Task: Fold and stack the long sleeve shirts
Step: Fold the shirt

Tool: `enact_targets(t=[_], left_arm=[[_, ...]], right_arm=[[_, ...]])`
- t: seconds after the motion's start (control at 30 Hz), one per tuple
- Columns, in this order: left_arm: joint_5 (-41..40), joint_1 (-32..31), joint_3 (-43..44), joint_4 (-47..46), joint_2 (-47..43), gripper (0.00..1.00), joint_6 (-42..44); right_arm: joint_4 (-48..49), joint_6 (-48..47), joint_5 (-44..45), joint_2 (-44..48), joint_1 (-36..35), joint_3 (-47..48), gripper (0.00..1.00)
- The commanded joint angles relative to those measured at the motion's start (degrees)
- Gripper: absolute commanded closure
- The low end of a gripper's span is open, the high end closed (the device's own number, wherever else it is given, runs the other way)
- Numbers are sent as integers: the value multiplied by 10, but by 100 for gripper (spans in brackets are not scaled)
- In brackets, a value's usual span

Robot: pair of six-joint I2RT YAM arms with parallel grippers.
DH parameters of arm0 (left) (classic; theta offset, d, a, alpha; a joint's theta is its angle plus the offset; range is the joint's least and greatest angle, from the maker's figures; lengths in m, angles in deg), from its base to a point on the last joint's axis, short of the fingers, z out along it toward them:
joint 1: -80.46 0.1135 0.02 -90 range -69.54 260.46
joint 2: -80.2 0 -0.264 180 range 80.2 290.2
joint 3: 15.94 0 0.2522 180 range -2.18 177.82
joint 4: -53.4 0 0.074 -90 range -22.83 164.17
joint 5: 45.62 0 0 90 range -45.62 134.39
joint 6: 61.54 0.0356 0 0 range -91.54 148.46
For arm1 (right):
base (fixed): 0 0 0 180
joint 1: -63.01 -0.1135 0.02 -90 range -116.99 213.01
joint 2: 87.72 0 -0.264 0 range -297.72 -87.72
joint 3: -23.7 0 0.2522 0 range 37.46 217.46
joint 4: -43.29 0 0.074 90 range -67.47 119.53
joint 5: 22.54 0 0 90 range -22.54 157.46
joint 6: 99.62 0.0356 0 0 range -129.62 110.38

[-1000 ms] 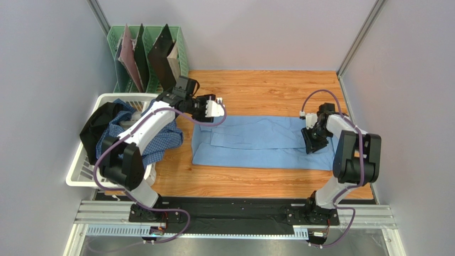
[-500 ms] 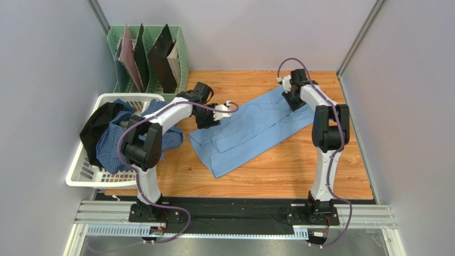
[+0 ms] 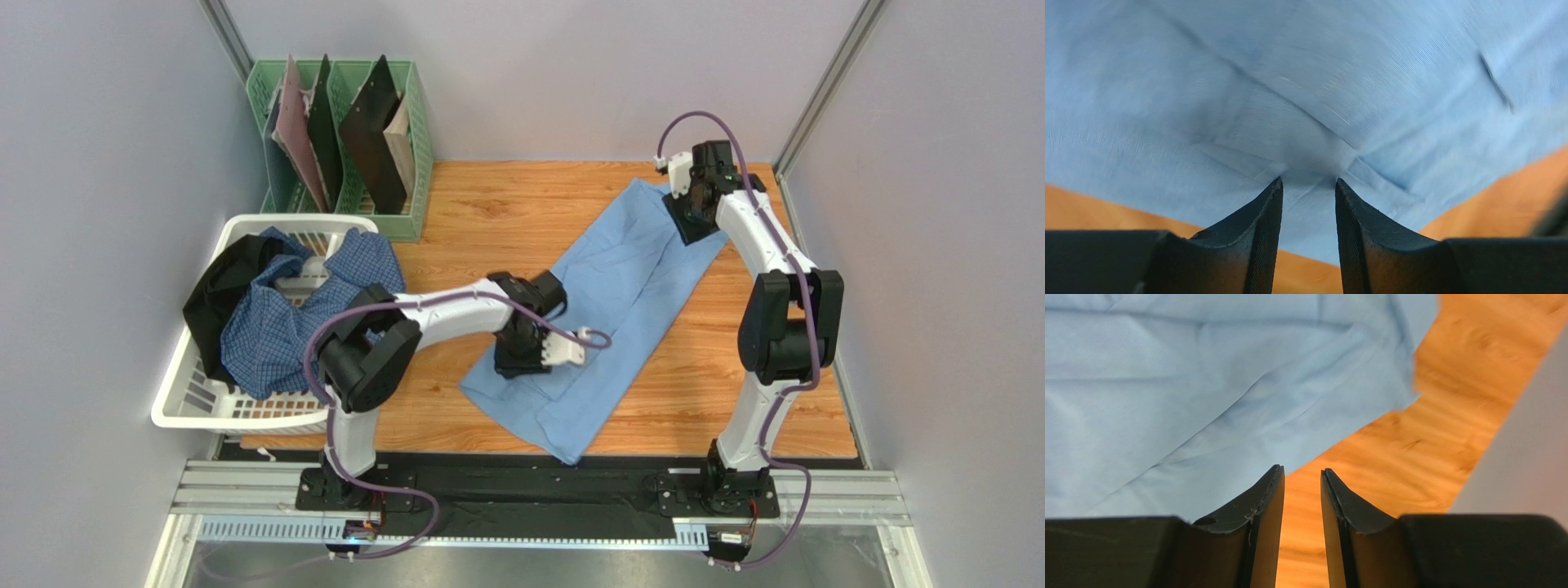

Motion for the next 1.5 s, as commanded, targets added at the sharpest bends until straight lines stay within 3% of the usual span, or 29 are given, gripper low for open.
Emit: enact_targets(t=[0.0,0.13,0.23,0.43,0.67,0.73,0.8,0.9,1.03,1.07,1.13,1.23,1.3,1.33,1.47], left_arm=[[103,-113,6,64,-5,57,-119],[195,-109,41,56,-48,54,-157],[248,-66,32,32,-101,51,-170],[324,95,-1,-24,-204,40,-228],[309,213,-17,-16,-289,34,-240],[304,253,-17,-16,-303,27,-240],[298,271,-8,-8,-317,1,-221],[281,279,11,2,-321,1,-168],[305,278,53,-17,-311,1,-149],[320,278,55,-31,-315,1,-149],[384,278,62,-83,-312,1,-164],[452,273,117,-55,-245,1,-184],[395,245,199,44,-152,1,-135],[375,212,221,81,-123,1,-70],[286,140,159,-20,-70,1,-43]], right_arm=[[-65,44,-80,13,-11,-74,68],[-47,57,-87,-9,-17,-110,68],[-24,64,-76,-56,-22,-80,68],[-29,53,-67,-145,-47,-12,68],[-26,78,-83,-240,-91,117,71],[-42,92,-85,-272,-91,183,70],[-57,98,-82,-276,-90,221,70],[-77,93,-94,-249,-84,231,67],[-89,64,-140,-115,-67,170,57],[-89,54,-171,-91,-58,152,45],[-101,-5,-200,-18,-50,118,34],[-118,-126,-251,46,-40,17,23],[-122,-177,-263,97,-41,-70,20],[-122,-219,-265,109,-42,-96,20],[-62,-252,-240,133,-63,-199,20]])
